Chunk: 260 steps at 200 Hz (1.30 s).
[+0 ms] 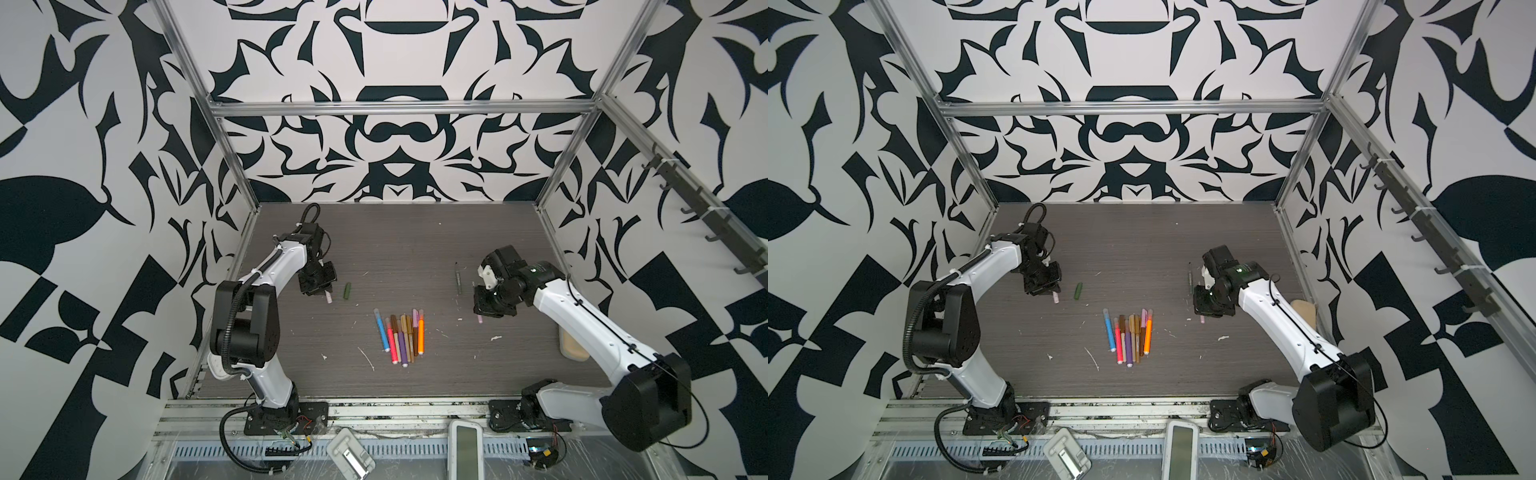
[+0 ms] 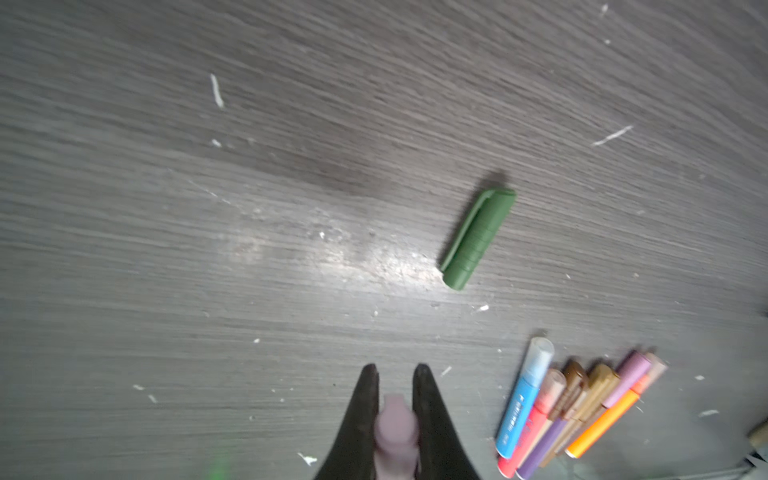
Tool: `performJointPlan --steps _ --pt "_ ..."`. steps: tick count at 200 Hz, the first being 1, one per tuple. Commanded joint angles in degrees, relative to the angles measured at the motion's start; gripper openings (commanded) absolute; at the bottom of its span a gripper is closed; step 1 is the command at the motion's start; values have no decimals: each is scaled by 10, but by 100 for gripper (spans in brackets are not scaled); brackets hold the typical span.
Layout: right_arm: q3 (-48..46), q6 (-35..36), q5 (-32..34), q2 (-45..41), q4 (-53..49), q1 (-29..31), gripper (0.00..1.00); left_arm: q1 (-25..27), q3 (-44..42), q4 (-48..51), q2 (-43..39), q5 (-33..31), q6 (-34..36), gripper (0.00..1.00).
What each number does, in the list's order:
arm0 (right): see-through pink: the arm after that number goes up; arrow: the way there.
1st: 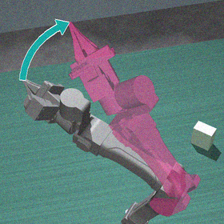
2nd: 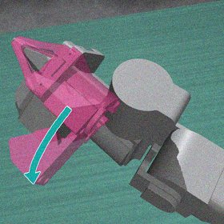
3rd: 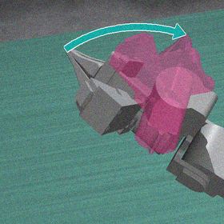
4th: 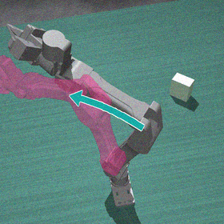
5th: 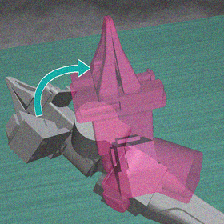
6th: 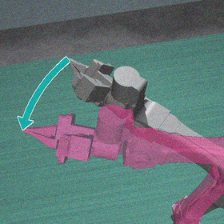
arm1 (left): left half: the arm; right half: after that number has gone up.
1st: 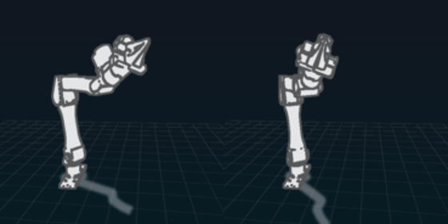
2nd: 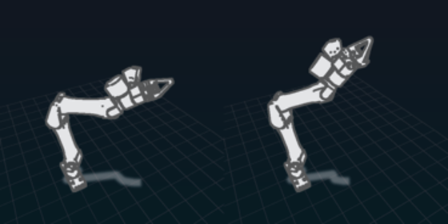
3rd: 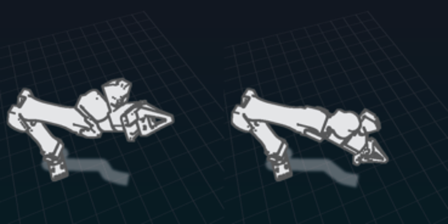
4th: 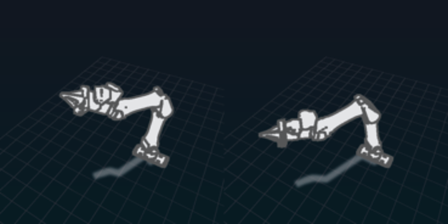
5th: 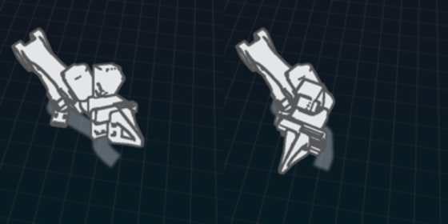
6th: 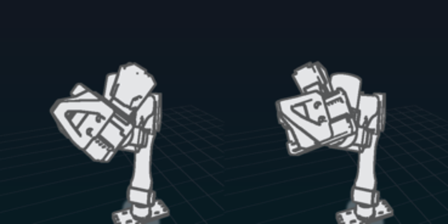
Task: Open the pen caps
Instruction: 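Pull the cap off with the left gripper while the right gripper holds the pen, then lower the pink cap beside the green cap and open the left gripper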
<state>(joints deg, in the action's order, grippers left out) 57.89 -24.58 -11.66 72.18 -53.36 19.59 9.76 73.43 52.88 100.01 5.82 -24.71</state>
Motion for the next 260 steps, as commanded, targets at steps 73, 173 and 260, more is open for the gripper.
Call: performJointPlan --steps 73,173,260 --pt "1 -18 -26 -2 29 -8 0 6 124 13 173 -21 73 0" --pt "-1 -12 -34 8 34 -10 0 69 144 2 201 -6 28 9" --pt "5 10 -38 7 27 -13 0 83 123 22 187 -50 27 2"
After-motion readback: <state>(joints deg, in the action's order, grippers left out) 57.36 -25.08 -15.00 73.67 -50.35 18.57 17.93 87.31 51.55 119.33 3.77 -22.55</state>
